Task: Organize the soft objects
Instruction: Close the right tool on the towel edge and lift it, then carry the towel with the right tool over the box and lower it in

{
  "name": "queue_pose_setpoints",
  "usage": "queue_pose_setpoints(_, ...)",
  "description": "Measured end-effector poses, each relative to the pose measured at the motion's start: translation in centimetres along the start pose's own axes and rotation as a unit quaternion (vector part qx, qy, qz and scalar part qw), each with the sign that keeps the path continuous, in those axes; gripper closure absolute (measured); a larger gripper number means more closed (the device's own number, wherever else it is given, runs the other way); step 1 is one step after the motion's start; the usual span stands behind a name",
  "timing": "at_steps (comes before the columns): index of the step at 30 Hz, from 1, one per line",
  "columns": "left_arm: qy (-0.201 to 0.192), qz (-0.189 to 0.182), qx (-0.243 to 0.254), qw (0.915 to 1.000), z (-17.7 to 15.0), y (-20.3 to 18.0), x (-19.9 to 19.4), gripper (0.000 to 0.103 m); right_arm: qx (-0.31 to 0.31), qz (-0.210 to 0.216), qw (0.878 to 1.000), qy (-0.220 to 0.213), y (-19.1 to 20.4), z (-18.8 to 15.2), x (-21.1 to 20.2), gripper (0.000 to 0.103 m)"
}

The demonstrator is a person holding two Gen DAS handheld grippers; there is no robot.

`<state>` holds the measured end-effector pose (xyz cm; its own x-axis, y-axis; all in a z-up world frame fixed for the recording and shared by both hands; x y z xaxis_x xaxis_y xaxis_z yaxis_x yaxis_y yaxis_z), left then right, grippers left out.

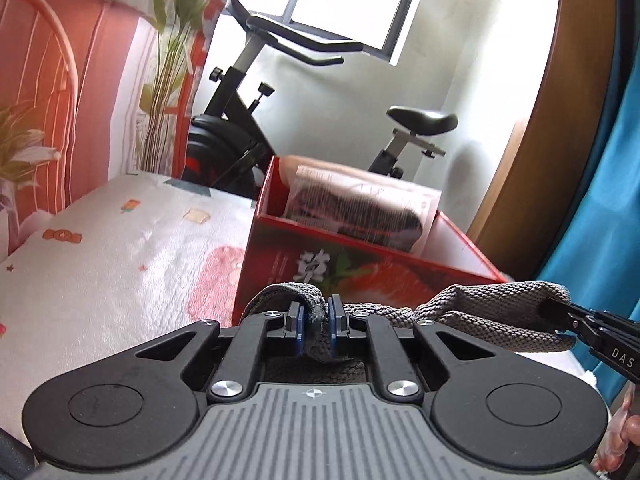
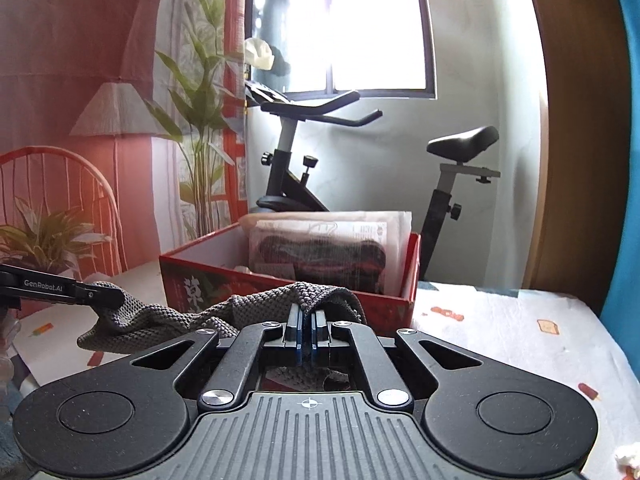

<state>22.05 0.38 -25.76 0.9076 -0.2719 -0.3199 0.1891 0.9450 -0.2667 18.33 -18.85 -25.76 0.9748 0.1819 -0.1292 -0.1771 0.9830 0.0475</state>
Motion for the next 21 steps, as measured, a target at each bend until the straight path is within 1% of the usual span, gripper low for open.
queue_pose_setpoints(3, -0.012, -0.007, -0.008, 0.9999, 1.0, -0.5, -0.3, 0.091, -0.002, 0.005, 1.000, -0.014, 0.2, 1.4, -0.2, 0.099)
queue_pose_setpoints(8, -0.039, -0.010, -0.020, 0.9990, 3.7, -0.5, -0.9, 0.091, -0.012, 0.007, 0.999, -0.034, 0.3, 3.8, -0.3, 0.099)
queue_pose_setpoints(10, -0.047, -0.011, -0.016, 0.9987, 4.7, -0.8, -1.0, 0.091, -0.016, 0.007, 0.999, -0.039, 0.3, 4.7, -0.1, 0.099)
queue_pose_setpoints(13, -0.051, -0.013, -0.009, 0.9986, 6.2, -1.6, -1.0, 0.091, -0.038, 0.006, 0.998, -0.040, 0.3, 6.2, 0.7, 0.099)
queue_pose_setpoints(16, -0.050, -0.022, -0.008, 0.9985, 7.4, -2.5, -0.7, 0.091, -0.042, 0.011, 0.998, -0.044, 0.0, 7.7, 1.5, 0.099)
queue_pose_setpoints(21, -0.063, -0.036, 0.013, 0.9973, 9.8, -4.1, 0.4, 0.091, -0.050, 0.017, 0.998, -0.047, -0.5, 9.5, 3.5, 0.099)
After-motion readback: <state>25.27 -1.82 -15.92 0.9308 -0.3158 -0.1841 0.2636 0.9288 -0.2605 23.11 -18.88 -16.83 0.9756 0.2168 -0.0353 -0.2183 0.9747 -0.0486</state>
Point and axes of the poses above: each gripper's, at about its wrist camera, not at the fingertips, and x roughly the way its jaws point, y to its left, z to its top, the point moved 9 cm from there along x, roughly the way its jaws point, and after that the axes turned 8 degrees about -y, right-handed, at the moved point
